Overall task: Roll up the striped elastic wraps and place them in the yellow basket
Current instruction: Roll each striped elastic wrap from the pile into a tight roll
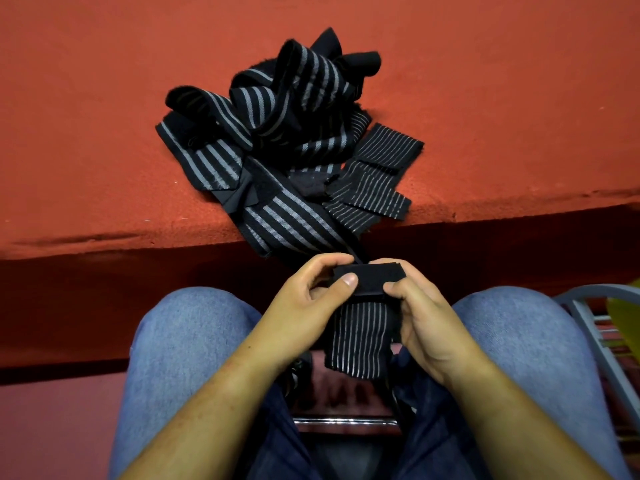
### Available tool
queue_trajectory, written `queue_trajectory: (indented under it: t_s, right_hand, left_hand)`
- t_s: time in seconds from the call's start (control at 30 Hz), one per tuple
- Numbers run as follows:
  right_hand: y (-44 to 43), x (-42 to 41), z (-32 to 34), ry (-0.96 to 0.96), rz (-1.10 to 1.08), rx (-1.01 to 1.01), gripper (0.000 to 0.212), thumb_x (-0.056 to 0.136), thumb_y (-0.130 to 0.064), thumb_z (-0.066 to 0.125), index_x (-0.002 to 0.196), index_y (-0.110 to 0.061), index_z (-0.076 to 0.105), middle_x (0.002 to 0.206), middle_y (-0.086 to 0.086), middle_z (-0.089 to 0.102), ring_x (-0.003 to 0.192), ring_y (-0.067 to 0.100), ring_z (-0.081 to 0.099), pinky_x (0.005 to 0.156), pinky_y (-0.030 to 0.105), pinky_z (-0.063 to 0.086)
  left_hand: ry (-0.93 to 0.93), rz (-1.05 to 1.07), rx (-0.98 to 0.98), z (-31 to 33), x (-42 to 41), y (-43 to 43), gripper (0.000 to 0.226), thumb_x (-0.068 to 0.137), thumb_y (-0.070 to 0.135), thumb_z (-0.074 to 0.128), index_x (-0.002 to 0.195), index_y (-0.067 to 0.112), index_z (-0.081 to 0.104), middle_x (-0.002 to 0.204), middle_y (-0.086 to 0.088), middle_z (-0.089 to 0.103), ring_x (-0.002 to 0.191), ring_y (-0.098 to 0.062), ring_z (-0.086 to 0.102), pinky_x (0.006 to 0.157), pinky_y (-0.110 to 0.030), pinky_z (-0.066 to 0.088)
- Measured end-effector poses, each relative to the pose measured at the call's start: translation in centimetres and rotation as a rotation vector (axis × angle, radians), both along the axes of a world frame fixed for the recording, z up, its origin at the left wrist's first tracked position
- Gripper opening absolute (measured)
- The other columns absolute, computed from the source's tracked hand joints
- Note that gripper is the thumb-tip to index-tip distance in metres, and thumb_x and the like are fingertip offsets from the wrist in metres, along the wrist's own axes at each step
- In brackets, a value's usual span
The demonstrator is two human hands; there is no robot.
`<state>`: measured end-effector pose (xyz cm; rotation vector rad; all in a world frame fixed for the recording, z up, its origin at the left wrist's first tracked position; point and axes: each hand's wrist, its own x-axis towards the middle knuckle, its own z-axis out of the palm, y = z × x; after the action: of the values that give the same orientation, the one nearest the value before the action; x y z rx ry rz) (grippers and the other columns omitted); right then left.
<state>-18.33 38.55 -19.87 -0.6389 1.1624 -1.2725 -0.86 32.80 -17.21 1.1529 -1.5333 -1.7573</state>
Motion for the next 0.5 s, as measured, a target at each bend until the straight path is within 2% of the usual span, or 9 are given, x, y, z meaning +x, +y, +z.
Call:
queue_trajectory:
  t_s: [0.2, 0.27, 0.33, 0.4, 0.5]
  right_hand:
    - [0.0, 0.1, -0.3, -0.009, -0.018, 0.019, 0.039, 0.081, -0.016, 0.058, 0.119, -0.02, 0.068, 0.102, 0.013, 0.07, 0.094, 0.026, 0.065, 0.082, 0.044, 0.051]
    - [0.0, 0.3, -0.4, -0.01, -0.01, 0.02, 0.03, 0.091, -0.022, 0.068, 0.12, -0.019, 0.069, 0.11, 0.014, 0.073, 0.102, 0.028, 0.069, 0.093, 0.048, 0.053]
    - [0.1, 0.4, -0.5, 0.022, -0.016, 0.023, 0.028, 0.095, -0.033, 0.071, 0.119, -0.017, 0.072, 0.117, 0.015, 0.075, 0.113, 0.032, 0.071, 0.105, 0.053, 0.052]
    - [0.1, 0.5, -0.5, 0.088, -0.019, 0.021, 0.031, 0.093, -0.039, 0.069, 0.117, -0.019, 0.073, 0.118, 0.015, 0.076, 0.116, 0.034, 0.071, 0.109, 0.059, 0.05]
    - [0.1, 0.4, -0.7, 0.148, 0.002, -0.005, 0.029, 0.097, -0.044, 0.069, 0.117, -0.023, 0.072, 0.12, 0.013, 0.075, 0.117, 0.033, 0.07, 0.108, 0.058, 0.05]
  left_hand:
    - [-0.015, 0.055, 0.011, -0.6, 0.0, -0.2, 0.032, 0.097, 0.012, 0.069, 0.125, 0.027, 0.066, 0.114, -0.005, 0.073, 0.096, -0.01, 0.075, 0.082, -0.019, 0.055]
    - [-0.016, 0.068, 0.0, -0.8, 0.2, -0.3, 0.034, 0.096, 0.01, 0.07, 0.125, 0.028, 0.067, 0.115, -0.005, 0.073, 0.1, -0.01, 0.075, 0.084, -0.019, 0.055]
    - [-0.012, 0.068, 0.004, -1.0, 0.3, -0.4, 0.036, 0.096, 0.01, 0.071, 0.126, 0.03, 0.067, 0.118, -0.005, 0.073, 0.103, -0.014, 0.075, 0.086, -0.022, 0.057]
    - [-0.018, 0.052, 0.003, -1.1, 0.3, -0.4, 0.038, 0.097, 0.011, 0.07, 0.13, 0.03, 0.066, 0.122, -0.005, 0.072, 0.105, -0.015, 0.075, 0.087, -0.024, 0.057]
    - [-0.038, 0.005, 0.015, -1.5, 0.2, -0.4, 0.048, 0.1, 0.023, 0.066, 0.145, 0.03, 0.052, 0.128, 0.003, 0.07, 0.112, -0.007, 0.071, 0.092, -0.023, 0.055]
